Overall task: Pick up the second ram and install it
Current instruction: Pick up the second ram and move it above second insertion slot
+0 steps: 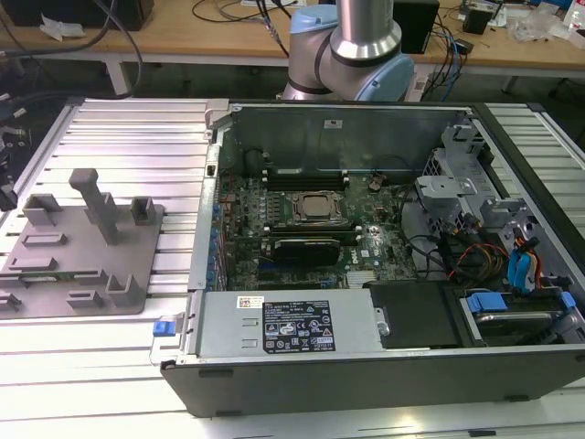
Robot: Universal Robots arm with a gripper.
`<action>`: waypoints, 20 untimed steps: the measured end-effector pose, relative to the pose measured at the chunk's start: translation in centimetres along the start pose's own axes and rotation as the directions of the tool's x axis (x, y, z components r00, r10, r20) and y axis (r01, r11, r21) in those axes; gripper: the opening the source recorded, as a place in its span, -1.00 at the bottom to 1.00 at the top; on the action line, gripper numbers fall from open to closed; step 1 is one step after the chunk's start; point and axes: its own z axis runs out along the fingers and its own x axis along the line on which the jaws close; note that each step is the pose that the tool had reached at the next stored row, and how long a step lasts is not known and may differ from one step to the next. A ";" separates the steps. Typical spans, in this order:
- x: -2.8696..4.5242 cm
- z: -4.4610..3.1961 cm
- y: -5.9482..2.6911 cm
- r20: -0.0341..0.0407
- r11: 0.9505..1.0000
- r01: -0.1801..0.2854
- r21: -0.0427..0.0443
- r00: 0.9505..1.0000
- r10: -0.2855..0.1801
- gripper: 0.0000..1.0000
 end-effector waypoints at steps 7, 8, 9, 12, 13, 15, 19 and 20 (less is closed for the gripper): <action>0.00 0.07 0.00 -0.008 0.980 0.197 -0.008 0.980 -0.197 -0.84; 0.00 0.08 0.00 -0.010 0.969 0.247 -0.011 0.969 -0.247 -0.84; 0.00 0.09 0.00 -0.011 0.961 0.276 -0.012 0.961 -0.276 -0.84; 0.00 0.10 0.00 -0.014 0.929 0.369 -0.017 0.929 -0.369 -0.84; 0.00 0.10 0.00 -0.015 0.922 0.386 -0.018 0.922 -0.386 -0.84; 0.00 0.11 0.00 -0.016 0.905 0.426 -0.020 0.905 -0.426 -0.84; 0.00 0.13 -0.01 -0.018 0.859 0.512 -0.026 0.858 -0.513 -0.84; 0.01 0.14 -0.01 -0.018 0.847 0.531 -0.027 0.847 -0.531 -0.84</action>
